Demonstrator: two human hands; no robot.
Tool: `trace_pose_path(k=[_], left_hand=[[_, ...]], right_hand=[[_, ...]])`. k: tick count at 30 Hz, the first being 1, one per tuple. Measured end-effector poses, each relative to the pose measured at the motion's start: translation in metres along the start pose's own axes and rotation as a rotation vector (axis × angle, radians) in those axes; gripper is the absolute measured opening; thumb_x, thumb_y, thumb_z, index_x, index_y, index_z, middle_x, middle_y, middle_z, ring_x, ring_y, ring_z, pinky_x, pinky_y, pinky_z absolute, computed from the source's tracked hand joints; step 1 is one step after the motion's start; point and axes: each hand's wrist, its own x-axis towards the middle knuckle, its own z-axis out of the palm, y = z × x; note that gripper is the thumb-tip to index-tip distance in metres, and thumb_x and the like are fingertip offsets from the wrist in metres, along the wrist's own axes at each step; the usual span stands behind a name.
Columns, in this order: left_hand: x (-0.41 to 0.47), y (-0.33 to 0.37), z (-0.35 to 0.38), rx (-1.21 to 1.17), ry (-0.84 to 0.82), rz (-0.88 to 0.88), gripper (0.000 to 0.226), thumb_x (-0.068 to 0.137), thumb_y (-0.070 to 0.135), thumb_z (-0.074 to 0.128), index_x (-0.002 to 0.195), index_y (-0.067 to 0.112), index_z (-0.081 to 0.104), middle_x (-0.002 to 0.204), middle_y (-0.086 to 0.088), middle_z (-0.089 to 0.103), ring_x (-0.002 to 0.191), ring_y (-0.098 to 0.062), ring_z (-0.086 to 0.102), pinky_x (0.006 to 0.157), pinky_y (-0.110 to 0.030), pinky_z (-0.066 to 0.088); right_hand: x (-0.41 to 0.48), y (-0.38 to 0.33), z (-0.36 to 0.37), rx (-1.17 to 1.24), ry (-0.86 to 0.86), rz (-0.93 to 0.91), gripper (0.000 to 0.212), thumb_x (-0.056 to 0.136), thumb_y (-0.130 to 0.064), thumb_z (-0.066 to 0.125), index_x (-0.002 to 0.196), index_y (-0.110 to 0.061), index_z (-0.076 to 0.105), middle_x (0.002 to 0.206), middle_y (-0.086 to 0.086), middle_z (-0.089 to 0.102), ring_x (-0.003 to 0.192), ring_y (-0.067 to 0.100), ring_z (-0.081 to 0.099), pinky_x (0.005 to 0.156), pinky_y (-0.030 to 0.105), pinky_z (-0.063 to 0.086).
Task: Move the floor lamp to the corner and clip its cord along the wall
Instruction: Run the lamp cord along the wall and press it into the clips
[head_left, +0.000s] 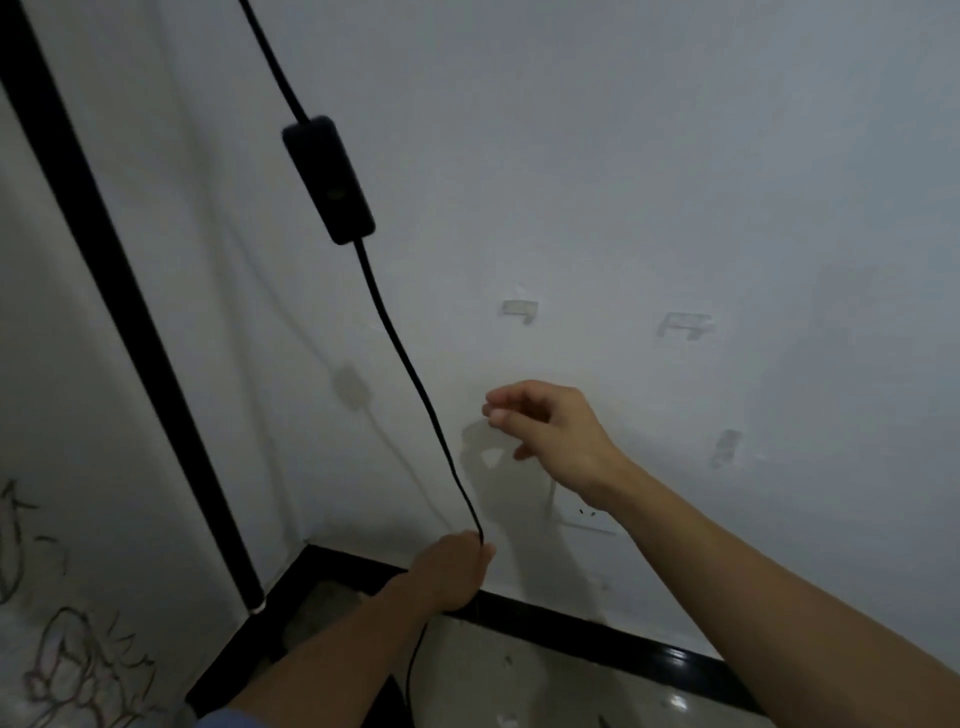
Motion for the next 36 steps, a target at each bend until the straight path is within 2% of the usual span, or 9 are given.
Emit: trace_pose_path(k=[5, 9, 13, 18, 21, 23, 29, 33, 36], left_hand=[[-0.003, -0.001, 0.005, -0.006, -0.035, 0.014, 0.032, 0.101, 0.033, 0.026, 0.088, 0.009, 0.043, 0.113, -0.025, 0.055, 0.101, -0.037, 0.054, 0.083, -0.035, 0.04], [-0.002, -0.007, 0.007, -0.037, -0.003, -0.008, 0.039, 0.101, 0.036, 0.027, 0.097, 0.006, 0.052, 0.114, -0.022, 0.058, 0.104, -0.033, 0.056, 0.085, -0.032, 0.041], [-0.002, -0.015, 0.0, -0.105, 0.046, 0.0, 0.048, 0.101, 0.039, 0.027, 0.107, 0.002, 0.057, 0.116, -0.018, 0.061, 0.108, -0.032, 0.057, 0.092, -0.033, 0.042], [0.001, -0.033, -0.033, -0.158, -0.033, -0.019, 0.032, 0.092, 0.042, 0.053, 0.079, 0.012, 0.056, 0.069, 0.0, 0.055, 0.071, -0.02, 0.058, 0.062, -0.025, 0.042], [0.0, -0.036, -0.08, -0.204, 0.013, -0.027, 0.033, 0.078, 0.027, 0.075, 0.101, 0.005, 0.064, 0.086, -0.005, 0.059, 0.071, -0.013, 0.055, 0.053, -0.014, 0.044], [-0.005, -0.026, -0.114, -0.378, 0.176, -0.004, 0.03, 0.076, 0.015, 0.078, 0.1, 0.005, 0.063, 0.089, -0.011, 0.061, 0.066, -0.012, 0.054, 0.05, -0.012, 0.043], [-0.032, 0.056, -0.196, -0.91, 0.691, 0.298, 0.013, 0.085, 0.005, 0.064, 0.097, 0.01, 0.066, 0.075, -0.009, 0.063, 0.063, -0.017, 0.058, 0.047, -0.014, 0.047], [-0.051, 0.099, -0.218, -0.98, 0.66, 0.535, 0.027, 0.084, 0.007, 0.063, 0.106, 0.023, 0.067, 0.071, -0.002, 0.057, 0.062, -0.011, 0.058, 0.054, -0.022, 0.052], [-0.057, 0.118, -0.218, -0.924, 0.616, 0.634, 0.017, 0.085, 0.009, 0.064, 0.096, 0.018, 0.072, 0.06, -0.006, 0.049, 0.052, -0.012, 0.048, 0.05, -0.022, 0.048]], right_hand=[[0.007, -0.038, 0.025, 0.245, -0.291, 0.059, 0.034, 0.102, -0.036, 0.042, 0.111, -0.018, 0.069, 0.107, 0.002, 0.077, 0.104, 0.014, 0.071, 0.096, 0.039, 0.047], [0.01, -0.055, 0.028, 0.301, -0.366, -0.025, 0.035, 0.1, -0.038, 0.044, 0.105, -0.018, 0.071, 0.087, 0.004, 0.075, 0.09, 0.022, 0.072, 0.093, 0.04, 0.049], [0.015, -0.055, 0.011, 0.403, -0.259, -0.08, 0.024, 0.099, -0.024, 0.051, 0.096, -0.017, 0.074, 0.071, -0.003, 0.059, 0.068, 0.015, 0.061, 0.081, 0.036, 0.051], [0.023, -0.047, -0.018, 0.329, 0.041, -0.156, 0.021, 0.097, -0.017, 0.056, 0.088, -0.018, 0.075, 0.062, -0.007, 0.05, 0.054, 0.009, 0.046, 0.064, 0.027, 0.05], [0.024, -0.04, -0.041, 0.258, 0.138, -0.163, 0.024, 0.097, -0.02, 0.057, 0.085, -0.02, 0.077, 0.06, -0.009, 0.051, 0.052, 0.008, 0.044, 0.056, 0.023, 0.048], [0.024, -0.031, -0.05, 0.195, 0.191, -0.128, 0.024, 0.097, -0.021, 0.057, 0.085, -0.021, 0.077, 0.059, -0.008, 0.052, 0.052, 0.007, 0.045, 0.054, 0.022, 0.047], [0.016, 0.003, -0.029, 0.018, 0.196, 0.052, 0.027, 0.097, -0.022, 0.058, 0.078, -0.017, 0.076, 0.053, -0.005, 0.05, 0.043, 0.009, 0.041, 0.041, 0.021, 0.036], [0.016, 0.005, -0.016, -0.057, 0.159, 0.099, 0.032, 0.096, -0.029, 0.059, 0.071, -0.018, 0.077, 0.048, -0.009, 0.047, 0.037, 0.006, 0.036, 0.037, 0.016, 0.031], [0.016, 0.002, -0.017, -0.118, 0.202, 0.116, 0.033, 0.094, -0.033, 0.062, 0.069, -0.017, 0.077, 0.048, -0.009, 0.049, 0.035, 0.005, 0.035, 0.038, 0.017, 0.032]])
